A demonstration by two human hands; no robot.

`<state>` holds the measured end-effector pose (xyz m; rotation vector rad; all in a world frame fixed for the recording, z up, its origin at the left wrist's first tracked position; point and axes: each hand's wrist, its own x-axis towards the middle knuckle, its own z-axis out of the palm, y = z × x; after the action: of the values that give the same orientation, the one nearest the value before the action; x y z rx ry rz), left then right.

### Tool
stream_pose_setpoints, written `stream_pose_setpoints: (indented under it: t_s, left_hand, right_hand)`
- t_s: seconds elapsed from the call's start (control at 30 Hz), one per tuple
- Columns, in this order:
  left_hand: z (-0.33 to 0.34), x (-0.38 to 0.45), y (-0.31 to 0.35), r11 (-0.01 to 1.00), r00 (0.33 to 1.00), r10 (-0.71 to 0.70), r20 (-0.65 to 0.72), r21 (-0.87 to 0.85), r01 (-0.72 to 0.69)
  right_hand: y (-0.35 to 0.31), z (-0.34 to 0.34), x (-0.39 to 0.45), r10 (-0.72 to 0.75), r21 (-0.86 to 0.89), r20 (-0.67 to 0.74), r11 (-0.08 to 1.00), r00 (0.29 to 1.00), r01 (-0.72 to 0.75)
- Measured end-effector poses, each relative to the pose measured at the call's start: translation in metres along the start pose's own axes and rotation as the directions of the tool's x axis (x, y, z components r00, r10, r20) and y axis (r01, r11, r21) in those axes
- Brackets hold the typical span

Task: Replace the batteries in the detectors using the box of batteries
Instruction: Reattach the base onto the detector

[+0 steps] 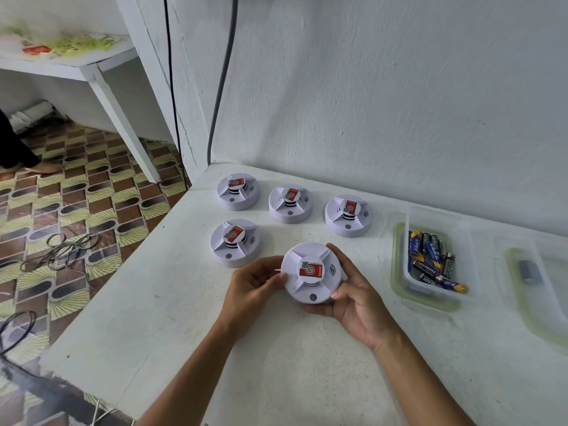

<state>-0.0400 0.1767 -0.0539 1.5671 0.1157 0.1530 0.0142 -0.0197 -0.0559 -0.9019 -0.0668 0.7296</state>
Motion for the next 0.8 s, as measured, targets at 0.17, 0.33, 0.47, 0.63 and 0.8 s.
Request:
stream_pose_setpoints:
  t_s: [0.17, 0.33, 0.47, 0.63, 0.8]
  left_hand:
    - [0.0006, 0.0003, 0.0004, 1.000, 1.000, 0.000, 0.001, -0.006, 0.000]
    - [0.0012, -0.0002, 0.0003, 1.000, 1.000, 0.001, -0.005, -0.009, -0.001]
    - [0.0013, 0.0005, 0.0004, 1.000, 1.000, 0.003, -0.005, 0.001, -0.003]
    - [0.0019, -0.0001, 0.0006, 1.000, 1.000, 0.007, -0.012, 0.005, -0.007]
    - [0.0025, 0.0001, 0.0006, 1.000, 1.000, 0.012, -0.017, 0.023, -0.011]
  right_hand:
    - [-0.0005, -0.0003, 0.0000, 0.004, 0.005, 0.008, 1.000, 1.000, -0.004]
    - [-0.0005, -0.0006, 0.0000, 0.008, 0.009, 0.014, 1.000, 1.000, -0.008]
    - [-0.0005, -0.0010, 0.0000, 0.008, 0.007, 0.013, 1.000, 1.000, -0.008]
    - [-0.0005, -0.0017, -0.0002, 0.013, 0.012, 0.017, 1.000, 1.000, -0.013]
    - [-0.0005, -0.0026, 0.0003, 0.018, 0.009, 0.017, 1.000, 1.000, -0.018]
